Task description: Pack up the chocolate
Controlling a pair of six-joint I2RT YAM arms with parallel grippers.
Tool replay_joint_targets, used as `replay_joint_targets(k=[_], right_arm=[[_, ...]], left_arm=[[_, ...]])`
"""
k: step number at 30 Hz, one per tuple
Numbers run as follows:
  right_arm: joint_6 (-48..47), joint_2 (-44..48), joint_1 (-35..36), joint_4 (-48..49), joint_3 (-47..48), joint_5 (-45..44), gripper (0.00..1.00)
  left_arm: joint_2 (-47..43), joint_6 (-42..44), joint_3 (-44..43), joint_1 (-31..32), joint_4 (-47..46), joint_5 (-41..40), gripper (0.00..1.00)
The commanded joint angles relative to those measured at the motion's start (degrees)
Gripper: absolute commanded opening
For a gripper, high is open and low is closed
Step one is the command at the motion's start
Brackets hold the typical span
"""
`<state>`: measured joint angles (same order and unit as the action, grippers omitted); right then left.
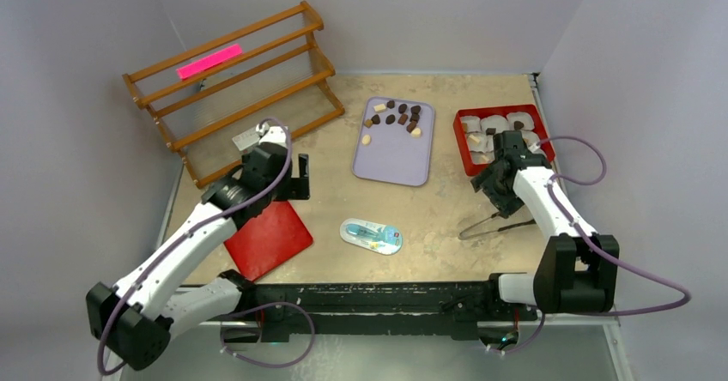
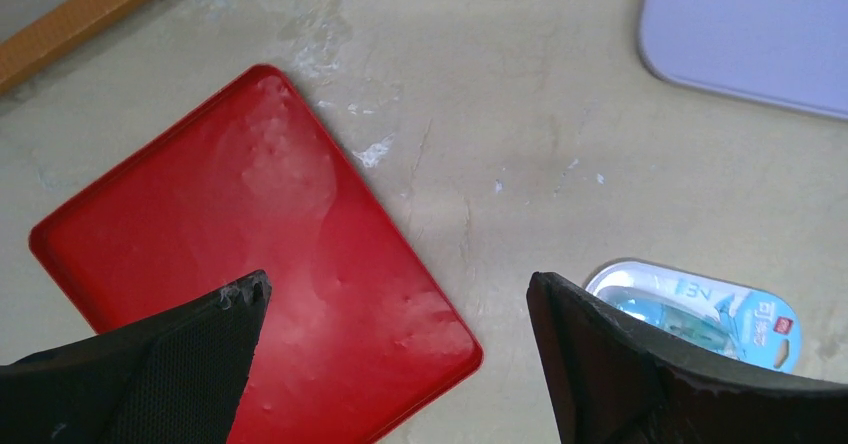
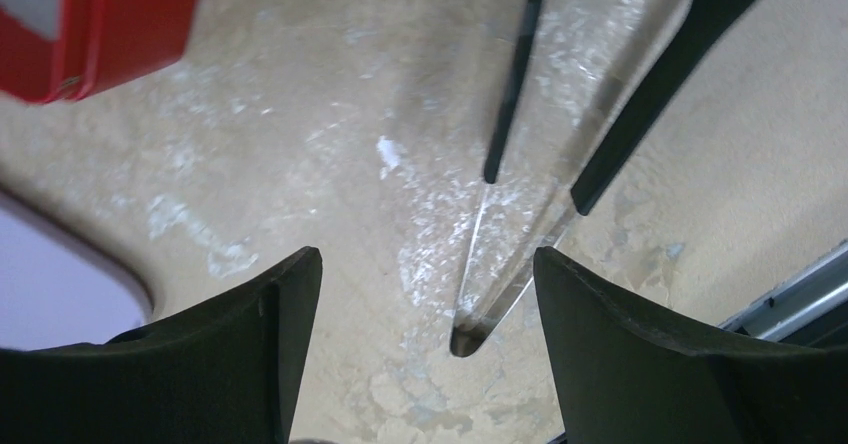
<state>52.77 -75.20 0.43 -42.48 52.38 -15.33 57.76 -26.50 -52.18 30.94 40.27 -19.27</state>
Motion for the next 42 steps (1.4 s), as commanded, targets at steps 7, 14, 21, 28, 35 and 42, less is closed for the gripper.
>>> replay_joint_targets(k=[7, 14, 21, 28, 35, 42], right_arm=[[-25.8, 8.3, 1.8, 17.2, -1.7, 27.5, 0.76], [-30.7, 18.8, 1.8, 31.1, -9.6, 46.9, 0.76], [-30.1, 21.7, 1.8, 33.4, -11.5, 52.5, 0.75], [-29.4, 22.5, 1.8, 34.3, -12.9, 53.7, 0.70], [-29.9, 23.1, 1.8, 33.4, -13.2, 52.8, 0.69], [-27.7, 22.4, 2.0, 33.8, -13.3, 52.5, 0.67]], left_arm=[[12.8, -10.8, -2.4, -12.9, -2.6, 7.5, 0.91], [21.3, -14.5, -2.3, -13.9, -3.9, 7.6, 0.80], [27.1, -15.5, -1.4, -15.4, -6.3, 7.5, 0.74], [32.4, -16.5, -2.0, -15.6, -7.8, 7.8, 0.62], [36.4, -16.9, -1.3, -15.6, -8.6, 8.9, 0.29], [36.4, -17.0, 0.4, -15.6, -8.9, 10.4, 0.06]])
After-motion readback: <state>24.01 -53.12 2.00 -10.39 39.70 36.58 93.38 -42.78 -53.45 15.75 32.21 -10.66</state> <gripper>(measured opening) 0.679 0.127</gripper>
